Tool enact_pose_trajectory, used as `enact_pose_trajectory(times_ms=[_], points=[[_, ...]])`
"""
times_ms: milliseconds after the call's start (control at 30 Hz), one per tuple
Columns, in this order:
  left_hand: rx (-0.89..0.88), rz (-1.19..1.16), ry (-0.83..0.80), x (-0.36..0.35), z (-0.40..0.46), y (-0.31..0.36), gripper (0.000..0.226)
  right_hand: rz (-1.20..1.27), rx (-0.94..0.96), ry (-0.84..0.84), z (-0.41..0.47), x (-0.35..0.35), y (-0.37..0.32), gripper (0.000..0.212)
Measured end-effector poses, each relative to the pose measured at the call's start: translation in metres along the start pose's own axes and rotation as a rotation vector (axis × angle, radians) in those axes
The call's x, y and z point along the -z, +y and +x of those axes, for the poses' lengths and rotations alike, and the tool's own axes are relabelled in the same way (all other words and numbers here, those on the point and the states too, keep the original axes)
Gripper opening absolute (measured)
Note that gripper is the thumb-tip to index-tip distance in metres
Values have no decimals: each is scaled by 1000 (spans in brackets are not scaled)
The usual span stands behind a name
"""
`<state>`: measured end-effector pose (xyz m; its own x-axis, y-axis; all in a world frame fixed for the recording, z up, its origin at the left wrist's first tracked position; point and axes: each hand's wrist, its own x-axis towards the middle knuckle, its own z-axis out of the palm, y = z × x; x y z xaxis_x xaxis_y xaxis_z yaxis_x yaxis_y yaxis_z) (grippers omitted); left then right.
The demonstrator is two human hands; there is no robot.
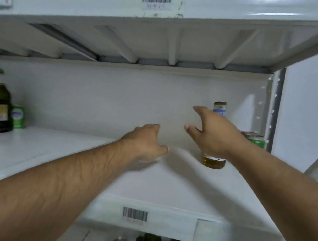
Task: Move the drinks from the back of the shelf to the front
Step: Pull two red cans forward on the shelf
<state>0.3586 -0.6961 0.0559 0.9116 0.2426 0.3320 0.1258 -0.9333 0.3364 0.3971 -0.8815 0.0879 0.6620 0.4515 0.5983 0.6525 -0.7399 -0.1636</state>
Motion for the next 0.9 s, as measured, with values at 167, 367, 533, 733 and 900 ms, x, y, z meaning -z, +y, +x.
enact_pose_trajectory(times_ms=[167,367,533,733,900], points=[[110,153,50,55,-61,-93,87,41,172,-241,8,-31,-115,75],[326,199,131,121,-149,-209,87,91,309,-382,4,-70,-259,74],[487,205,177,161,-221,-281,80,116,385,-463,-13,-98,-357,76],[626,194,193,189,-273,-349,84,123,457,-510,-23,-122,-442,70],[676,158,225,201,-281,-394,88,130,495,-522,-12,-146,-489,64]])
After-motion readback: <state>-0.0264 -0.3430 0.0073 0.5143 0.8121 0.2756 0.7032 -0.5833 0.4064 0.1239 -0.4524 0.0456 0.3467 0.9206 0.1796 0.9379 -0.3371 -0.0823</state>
